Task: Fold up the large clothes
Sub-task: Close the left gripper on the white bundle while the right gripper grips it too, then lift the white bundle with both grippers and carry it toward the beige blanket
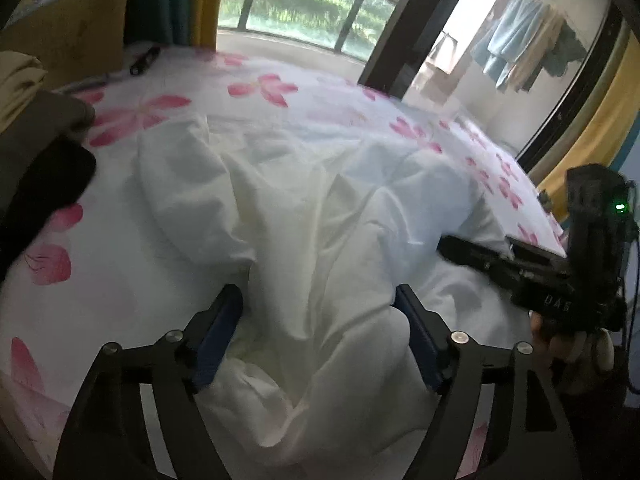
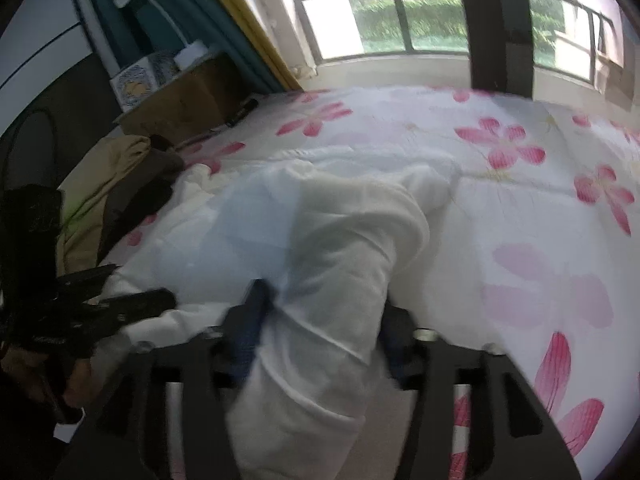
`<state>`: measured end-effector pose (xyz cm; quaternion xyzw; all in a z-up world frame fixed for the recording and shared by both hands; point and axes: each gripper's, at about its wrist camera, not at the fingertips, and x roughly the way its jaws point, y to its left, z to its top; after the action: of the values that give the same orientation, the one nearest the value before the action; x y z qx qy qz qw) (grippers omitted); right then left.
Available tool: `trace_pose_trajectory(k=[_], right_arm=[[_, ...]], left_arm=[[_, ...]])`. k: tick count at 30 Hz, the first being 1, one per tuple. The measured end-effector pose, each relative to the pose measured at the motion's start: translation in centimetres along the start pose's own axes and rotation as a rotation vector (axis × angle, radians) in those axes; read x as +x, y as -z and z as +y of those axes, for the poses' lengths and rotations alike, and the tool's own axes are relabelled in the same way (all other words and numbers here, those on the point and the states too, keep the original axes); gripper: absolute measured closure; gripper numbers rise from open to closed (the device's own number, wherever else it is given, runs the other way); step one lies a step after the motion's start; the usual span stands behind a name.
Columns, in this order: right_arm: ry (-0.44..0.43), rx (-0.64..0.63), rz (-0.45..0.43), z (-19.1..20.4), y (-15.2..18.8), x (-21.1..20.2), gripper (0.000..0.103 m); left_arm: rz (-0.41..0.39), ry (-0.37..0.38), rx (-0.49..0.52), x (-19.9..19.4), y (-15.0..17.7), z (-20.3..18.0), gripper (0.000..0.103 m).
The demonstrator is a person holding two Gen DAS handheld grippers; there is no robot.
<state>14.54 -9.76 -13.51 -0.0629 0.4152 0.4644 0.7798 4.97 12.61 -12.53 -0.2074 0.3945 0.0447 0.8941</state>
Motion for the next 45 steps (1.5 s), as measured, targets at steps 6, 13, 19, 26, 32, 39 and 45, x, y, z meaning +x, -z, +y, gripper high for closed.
trace_pose_trajectory(k=[6, 13, 19, 26, 32, 39, 45], right_arm=[[-0.091, 0.046, 0.003, -0.7, 0.4, 0.3, 0.041], [-0.133, 0.037, -0.010, 0.8, 0.6, 0.2, 0.077], [-0.142, -0.006, -0.087, 2.2, -0.4, -1.8, 0.082], [-0.146, -0.088, -0.158, 5.2, -2.7, -3.8, 0.082], [-0.151, -0.145, -0.203, 7.5, -4.3, -5.0, 0.082], [-0.158, -0.216, -0.249, 10.6, -6.3, -5.5, 0.082], [-0.176, -0.268, -0.291, 13.4, -8.2, -5.6, 0.082]], left_arm=[[-0.021, -0.009, 0.079, 1.1, 0.1, -1.5, 0.018], [-0.042, 0.093, 0.071, 1.1, -0.5, -1.9, 0.075], [-0.098, 0.101, 0.068, -0.9, -0.8, -2.2, 0.079], [-0.185, 0.107, 0.067, -4.3, -1.6, -1.8, 0.079], [-0.261, 0.095, 0.084, -7.2, -2.3, -1.3, 0.079], [-0.339, 0.074, 0.101, -10.2, -3.0, 0.0, 0.079], [-0.415, 0.043, 0.118, -13.2, -4.3, 1.9, 0.079]])
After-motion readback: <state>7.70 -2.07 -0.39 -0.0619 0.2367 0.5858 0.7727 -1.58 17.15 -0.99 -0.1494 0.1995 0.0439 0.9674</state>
